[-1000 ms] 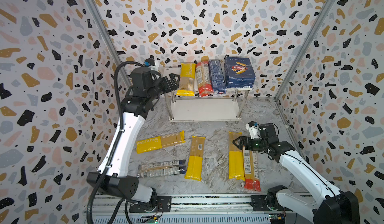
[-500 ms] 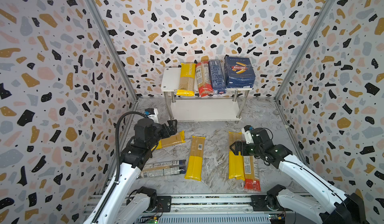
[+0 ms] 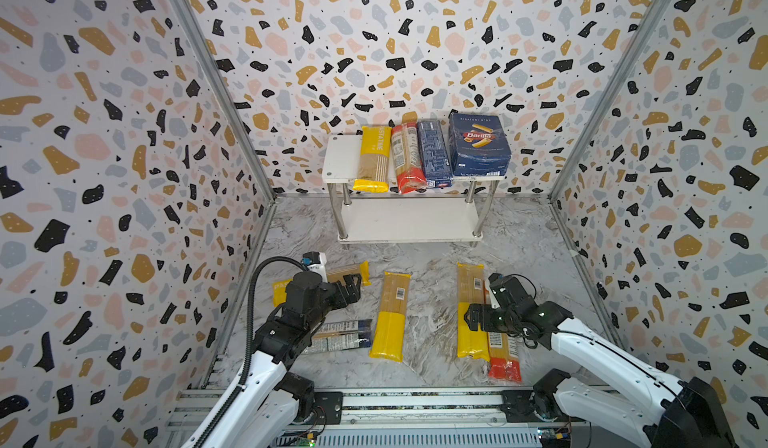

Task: Place and organize the pasta boxes and bags onto the shelf
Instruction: 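Lower the right gripper onto the yellow-banded spaghetti bag nearest it and grasp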

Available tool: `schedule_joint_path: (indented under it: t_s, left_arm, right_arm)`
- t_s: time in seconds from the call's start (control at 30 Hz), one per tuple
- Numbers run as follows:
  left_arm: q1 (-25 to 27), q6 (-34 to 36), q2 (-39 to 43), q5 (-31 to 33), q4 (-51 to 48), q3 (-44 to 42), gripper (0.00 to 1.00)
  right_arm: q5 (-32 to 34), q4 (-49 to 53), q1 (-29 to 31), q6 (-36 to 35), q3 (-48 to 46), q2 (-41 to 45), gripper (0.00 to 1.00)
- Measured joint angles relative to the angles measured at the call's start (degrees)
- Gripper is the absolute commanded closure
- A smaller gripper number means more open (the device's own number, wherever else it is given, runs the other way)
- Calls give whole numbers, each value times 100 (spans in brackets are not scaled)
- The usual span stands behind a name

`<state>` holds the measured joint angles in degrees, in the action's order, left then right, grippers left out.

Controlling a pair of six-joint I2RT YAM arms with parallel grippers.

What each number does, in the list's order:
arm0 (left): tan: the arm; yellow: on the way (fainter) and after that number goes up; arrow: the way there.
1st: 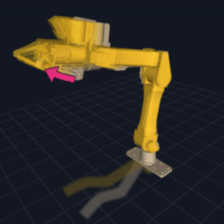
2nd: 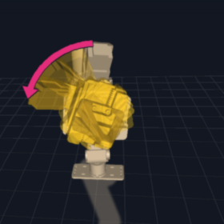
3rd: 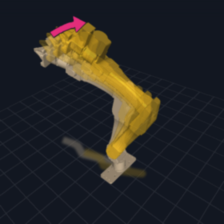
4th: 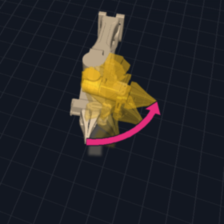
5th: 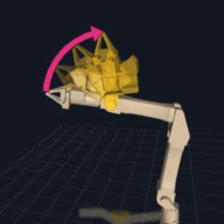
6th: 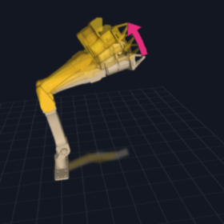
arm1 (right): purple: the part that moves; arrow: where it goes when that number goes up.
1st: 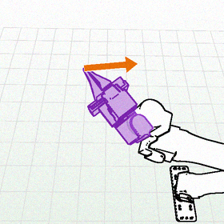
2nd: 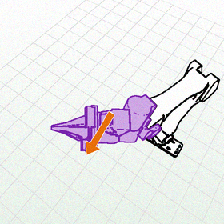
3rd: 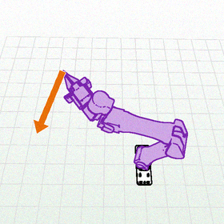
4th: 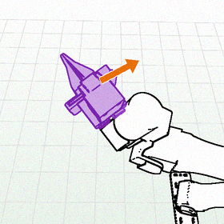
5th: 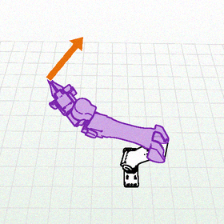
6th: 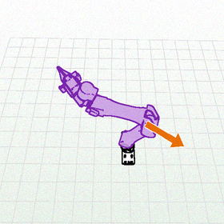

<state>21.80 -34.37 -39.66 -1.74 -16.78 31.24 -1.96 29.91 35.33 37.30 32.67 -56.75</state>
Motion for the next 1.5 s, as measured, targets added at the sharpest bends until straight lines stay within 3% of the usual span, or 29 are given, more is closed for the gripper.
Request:
schedule_joint_path:
  t_s: [0.23, 0.67, 1.1, 1.3, 1.5]
  left_arm:
    - [605, -81, -208, 278, 195, -188, 0]
    - [645, 33, -507, 284, 468, -227, 0]
    - [658, 72, -455, 68, 527, -227, 0]
    - [686, 103, -426, 9, 474, -216, 0]
    - [688, 188, -304, 33, 267, -138, 0]
  right_arm:
    - [164, -111, 420, 264, -90, -354, 2]
    - [592, -640, 807, 573, 188, -1827, 1]
    - [1189, -459, 1167, 964, 461, -2319, 3]
    - [1329, -463, 1279, 1051, 776, -2802, 19]
    - [1427, -780, 1318, 1025, 944, -3080, 55]
